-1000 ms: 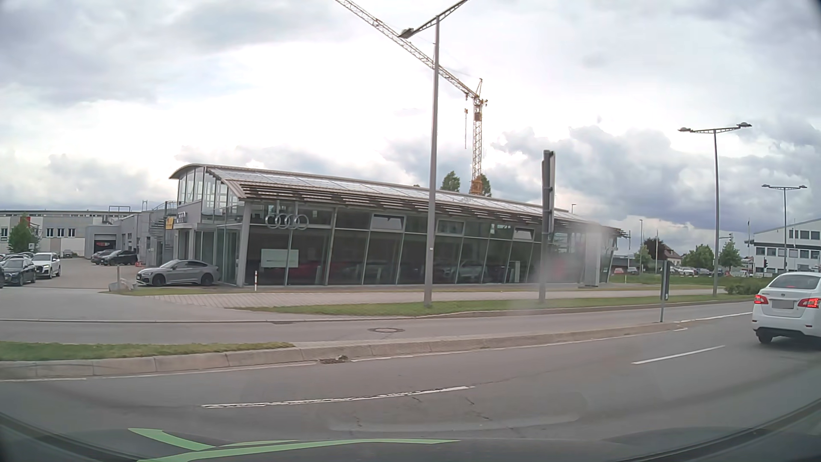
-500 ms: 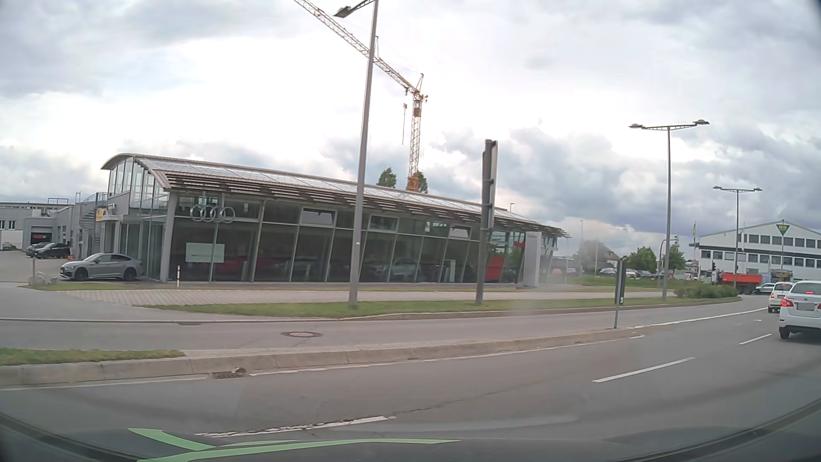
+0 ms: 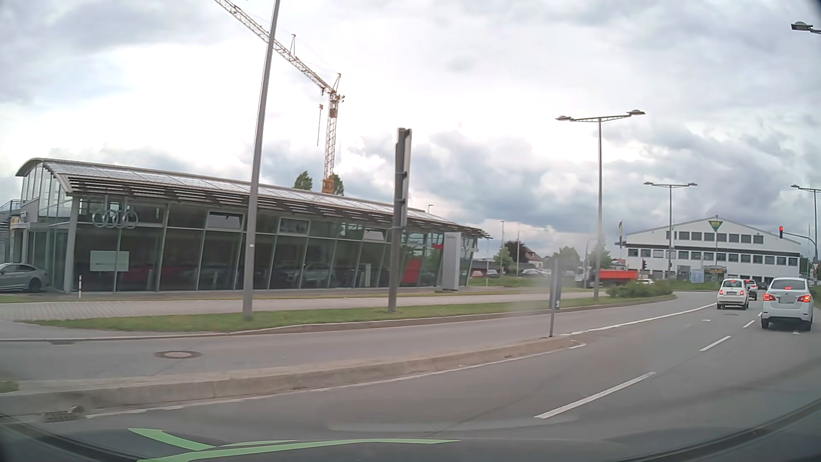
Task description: Follow the waypoints while adhering to traffic rules and regulations
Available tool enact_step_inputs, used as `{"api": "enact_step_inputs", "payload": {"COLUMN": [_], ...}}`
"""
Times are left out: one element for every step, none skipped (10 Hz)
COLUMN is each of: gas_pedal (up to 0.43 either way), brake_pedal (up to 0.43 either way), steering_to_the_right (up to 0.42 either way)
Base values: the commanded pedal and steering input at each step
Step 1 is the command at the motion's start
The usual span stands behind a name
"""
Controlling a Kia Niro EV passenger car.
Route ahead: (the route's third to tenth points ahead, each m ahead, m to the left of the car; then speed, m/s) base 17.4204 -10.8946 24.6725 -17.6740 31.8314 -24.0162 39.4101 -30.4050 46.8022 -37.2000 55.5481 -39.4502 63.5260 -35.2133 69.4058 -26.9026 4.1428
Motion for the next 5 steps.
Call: {"api": "enact_step_inputs", "payload": {"gas_pedal": [0.197, 0.197, 0.197, 0.197, 0.197], "brake_pedal": [0.0, 0.0, 0.0, 0.0, 0.0], "steering_to_the_right": [0.388, 0.389, 0.389, 0.388, 0.383]}}
